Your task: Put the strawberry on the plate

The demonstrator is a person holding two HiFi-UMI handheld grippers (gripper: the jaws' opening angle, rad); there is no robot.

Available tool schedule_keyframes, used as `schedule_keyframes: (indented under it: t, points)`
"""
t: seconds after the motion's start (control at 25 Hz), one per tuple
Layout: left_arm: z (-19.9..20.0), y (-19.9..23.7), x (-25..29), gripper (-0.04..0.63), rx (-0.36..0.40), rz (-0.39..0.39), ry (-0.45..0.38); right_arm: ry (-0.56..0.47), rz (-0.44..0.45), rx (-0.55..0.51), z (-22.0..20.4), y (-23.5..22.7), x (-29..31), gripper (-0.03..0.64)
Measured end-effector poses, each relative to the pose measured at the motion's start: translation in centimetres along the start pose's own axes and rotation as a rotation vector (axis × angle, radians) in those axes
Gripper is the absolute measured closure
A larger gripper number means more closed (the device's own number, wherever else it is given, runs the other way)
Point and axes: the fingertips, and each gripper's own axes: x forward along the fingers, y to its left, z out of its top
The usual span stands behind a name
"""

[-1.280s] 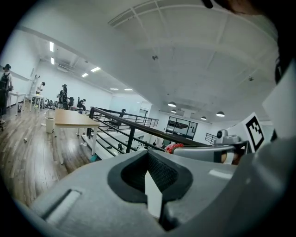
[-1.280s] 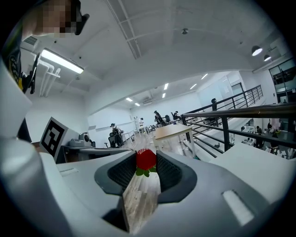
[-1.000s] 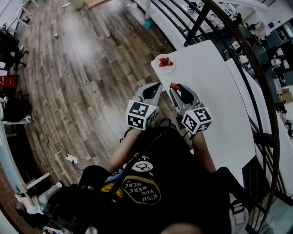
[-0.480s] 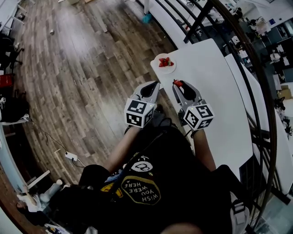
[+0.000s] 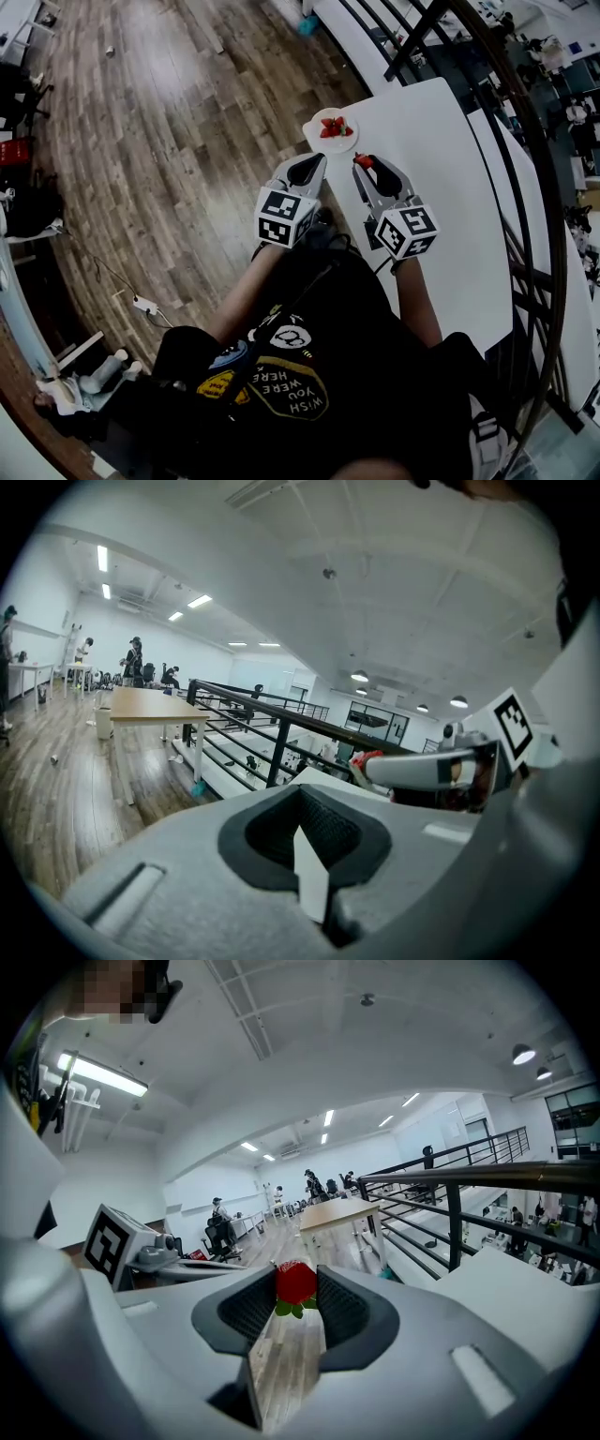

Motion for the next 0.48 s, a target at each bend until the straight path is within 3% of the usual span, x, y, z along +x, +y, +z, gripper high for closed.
schedule_keyframes:
  t: [0.2, 0.48]
  points:
    - [-1.8, 0.2, 3.5, 0.593, 0.048, 0.020, 0.070, 0.022, 0.032, 0.015, -0.7, -2.0, 0.6, 0.480]
    - [-3.2, 2.4, 6.0, 0.594, 0.022, 0.033, 0.129, 0.079, 0.013, 0.023, -2.4, -4.4, 3.2, 0.480]
